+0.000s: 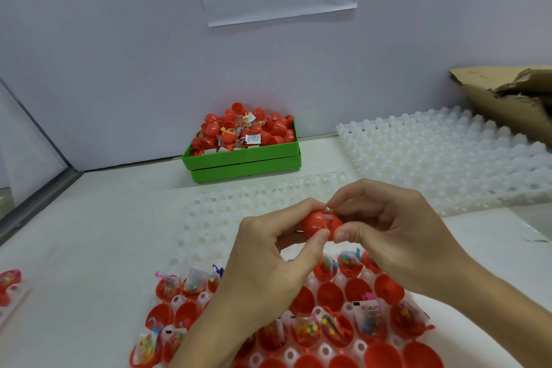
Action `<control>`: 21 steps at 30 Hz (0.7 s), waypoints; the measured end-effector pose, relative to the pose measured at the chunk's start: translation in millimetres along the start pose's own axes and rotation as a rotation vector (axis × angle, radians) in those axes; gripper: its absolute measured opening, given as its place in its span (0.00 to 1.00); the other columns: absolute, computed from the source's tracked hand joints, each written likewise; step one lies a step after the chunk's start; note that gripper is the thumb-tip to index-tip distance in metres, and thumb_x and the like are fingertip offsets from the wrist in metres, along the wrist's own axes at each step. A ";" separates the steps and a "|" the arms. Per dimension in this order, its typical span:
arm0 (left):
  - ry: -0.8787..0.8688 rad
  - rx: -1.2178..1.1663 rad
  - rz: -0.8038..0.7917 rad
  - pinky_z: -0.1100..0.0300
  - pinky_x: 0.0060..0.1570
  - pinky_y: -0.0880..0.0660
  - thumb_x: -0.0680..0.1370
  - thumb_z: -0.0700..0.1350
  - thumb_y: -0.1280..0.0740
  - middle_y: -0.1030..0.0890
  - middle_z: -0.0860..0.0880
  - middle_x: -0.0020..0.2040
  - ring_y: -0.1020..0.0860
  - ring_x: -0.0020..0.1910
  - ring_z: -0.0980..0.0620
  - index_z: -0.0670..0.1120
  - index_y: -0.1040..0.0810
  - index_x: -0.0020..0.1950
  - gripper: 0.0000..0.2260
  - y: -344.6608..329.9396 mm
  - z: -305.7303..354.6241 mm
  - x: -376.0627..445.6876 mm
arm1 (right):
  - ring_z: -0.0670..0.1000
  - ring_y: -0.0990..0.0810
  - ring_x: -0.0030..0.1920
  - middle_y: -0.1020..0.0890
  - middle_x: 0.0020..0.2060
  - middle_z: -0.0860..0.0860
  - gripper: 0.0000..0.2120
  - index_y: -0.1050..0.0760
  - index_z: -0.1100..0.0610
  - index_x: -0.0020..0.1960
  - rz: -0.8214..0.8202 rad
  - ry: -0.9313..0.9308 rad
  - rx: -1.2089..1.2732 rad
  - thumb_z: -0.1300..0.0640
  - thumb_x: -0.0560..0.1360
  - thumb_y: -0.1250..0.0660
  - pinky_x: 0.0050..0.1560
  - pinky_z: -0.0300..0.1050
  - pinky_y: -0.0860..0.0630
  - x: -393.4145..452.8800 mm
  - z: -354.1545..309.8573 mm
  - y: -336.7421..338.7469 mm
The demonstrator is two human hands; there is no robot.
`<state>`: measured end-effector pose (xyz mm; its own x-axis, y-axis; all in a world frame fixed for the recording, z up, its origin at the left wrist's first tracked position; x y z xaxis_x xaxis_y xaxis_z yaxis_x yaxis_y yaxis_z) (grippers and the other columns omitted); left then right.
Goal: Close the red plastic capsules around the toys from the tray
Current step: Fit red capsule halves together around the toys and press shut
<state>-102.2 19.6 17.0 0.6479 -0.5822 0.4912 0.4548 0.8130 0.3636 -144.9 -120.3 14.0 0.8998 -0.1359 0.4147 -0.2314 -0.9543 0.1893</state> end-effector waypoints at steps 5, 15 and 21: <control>0.045 -0.057 0.064 0.68 0.48 0.21 0.73 0.37 0.27 0.14 0.59 0.47 0.16 0.48 0.60 0.57 0.16 0.53 0.16 3.9 1.8 -0.6 | 0.48 0.14 0.41 0.14 0.38 0.51 0.16 0.18 0.54 0.44 0.027 0.020 0.009 0.74 0.67 0.26 0.44 0.36 0.20 -0.5 -2.7 1.7; 0.102 -0.071 0.060 0.67 0.46 0.20 0.74 0.40 0.27 0.15 0.61 0.49 0.16 0.50 0.60 0.53 0.18 0.58 0.15 2.5 -1.4 -2.3 | 0.49 0.14 0.38 0.14 0.36 0.53 0.12 0.18 0.59 0.41 0.064 0.047 0.091 0.75 0.67 0.27 0.42 0.33 0.21 0.1 -4.8 3.1; 0.085 -0.094 0.121 0.67 0.43 0.20 0.73 0.40 0.30 0.14 0.54 0.43 0.15 0.43 0.56 0.62 0.16 0.46 0.14 -0.1 1.0 -0.9 | 0.50 0.13 0.40 0.14 0.37 0.53 0.12 0.17 0.56 0.42 0.059 0.022 0.143 0.72 0.67 0.26 0.44 0.35 0.19 -0.5 -3.3 0.0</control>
<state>-103.5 20.0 17.3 0.7491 -0.4802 0.4564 0.4231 0.8769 0.2282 -146.6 -119.3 16.7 0.8776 -0.1886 0.4408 -0.2273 -0.9731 0.0363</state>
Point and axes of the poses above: each hand's wrist, its own x-axis towards the middle knuckle, its own y-axis out of the back of the hand, z = x × y, the point moved 7 cm from there along x, towards the middle knuckle
